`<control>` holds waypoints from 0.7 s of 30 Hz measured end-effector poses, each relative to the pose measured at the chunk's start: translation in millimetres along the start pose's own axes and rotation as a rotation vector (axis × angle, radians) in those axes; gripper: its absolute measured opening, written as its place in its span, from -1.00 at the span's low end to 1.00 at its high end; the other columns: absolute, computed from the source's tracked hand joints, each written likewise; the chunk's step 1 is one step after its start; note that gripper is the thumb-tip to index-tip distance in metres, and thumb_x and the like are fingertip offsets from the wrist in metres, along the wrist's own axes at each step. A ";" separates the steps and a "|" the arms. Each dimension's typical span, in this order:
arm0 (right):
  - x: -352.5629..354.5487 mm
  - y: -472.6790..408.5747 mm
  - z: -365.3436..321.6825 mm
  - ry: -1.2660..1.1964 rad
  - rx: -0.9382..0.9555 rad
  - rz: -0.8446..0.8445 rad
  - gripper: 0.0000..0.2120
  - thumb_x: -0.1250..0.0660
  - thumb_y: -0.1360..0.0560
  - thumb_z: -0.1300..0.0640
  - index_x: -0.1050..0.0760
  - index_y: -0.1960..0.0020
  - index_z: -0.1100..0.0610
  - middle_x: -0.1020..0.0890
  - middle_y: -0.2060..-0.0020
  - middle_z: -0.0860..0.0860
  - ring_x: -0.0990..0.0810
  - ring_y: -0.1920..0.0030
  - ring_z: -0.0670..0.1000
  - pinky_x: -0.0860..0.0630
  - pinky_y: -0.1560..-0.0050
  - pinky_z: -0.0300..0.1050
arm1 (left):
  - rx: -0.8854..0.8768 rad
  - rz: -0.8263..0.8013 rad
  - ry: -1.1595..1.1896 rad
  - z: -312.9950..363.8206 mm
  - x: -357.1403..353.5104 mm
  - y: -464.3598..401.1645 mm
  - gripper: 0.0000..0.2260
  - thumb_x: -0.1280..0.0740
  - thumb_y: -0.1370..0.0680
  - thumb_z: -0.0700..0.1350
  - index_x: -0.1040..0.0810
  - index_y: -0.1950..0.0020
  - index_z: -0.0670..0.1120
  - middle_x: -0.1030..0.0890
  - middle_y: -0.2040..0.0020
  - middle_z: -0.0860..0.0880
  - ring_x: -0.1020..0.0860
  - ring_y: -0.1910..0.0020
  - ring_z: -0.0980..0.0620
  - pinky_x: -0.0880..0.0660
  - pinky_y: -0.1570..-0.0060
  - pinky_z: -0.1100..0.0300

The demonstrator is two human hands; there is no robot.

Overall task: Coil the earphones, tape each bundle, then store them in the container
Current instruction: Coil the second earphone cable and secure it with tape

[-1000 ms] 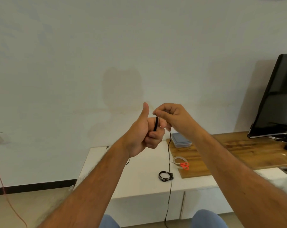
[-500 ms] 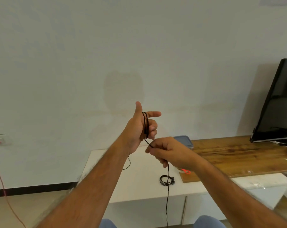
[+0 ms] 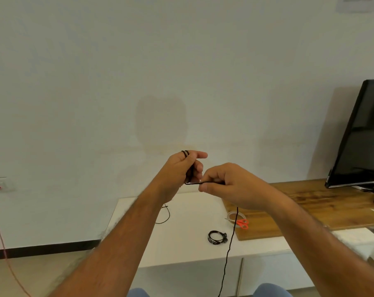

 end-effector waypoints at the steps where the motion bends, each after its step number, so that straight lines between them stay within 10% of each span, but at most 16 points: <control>1: 1.3 0.1 -0.2 0.006 0.001 0.011 -0.81 -0.34 -0.56 0.09 -0.57 0.16 0.19 -0.36 0.49 -0.07 -0.26 0.48 -0.13 -0.24 0.44 -0.34 | 0.005 -0.002 -0.036 0.7 -0.3 1.1 -0.73 -0.08 -0.70 -0.10 -0.54 -0.15 -0.17 -0.56 0.26 -0.02 -0.54 0.32 0.08 -0.52 0.25 0.23; 10: 14.8 -4.3 0.8 0.057 0.004 0.085 -0.85 -0.33 -0.53 0.18 -0.58 0.21 0.09 -0.44 0.49 -0.02 -0.31 0.47 -0.09 -0.28 0.43 -0.28 | 0.121 -0.018 -0.175 -9.6 -14.6 7.0 -0.68 -0.05 -0.65 -0.07 -0.24 0.31 -0.06 -0.29 0.42 -0.01 -0.16 0.48 0.08 -0.13 0.50 0.27; 21: 35.4 -15.0 17.1 -0.050 0.052 0.219 -0.94 -0.40 -0.49 0.24 -0.65 0.11 0.14 -0.65 0.30 0.01 -0.56 0.31 -0.12 -0.55 0.25 -0.19 | 0.193 -0.138 0.046 -11.0 -24.9 15.4 -0.65 0.01 -0.65 -0.14 -0.52 0.14 -0.15 -0.43 0.35 -0.02 -0.22 0.47 0.10 -0.18 0.47 0.27</control>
Point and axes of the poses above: each hand's wrist, its own y-axis away from the middle knuckle, its own x-axis out of the back of the hand, z = x × y, the point moved 4 cm from there along -y, towards the middle knuckle
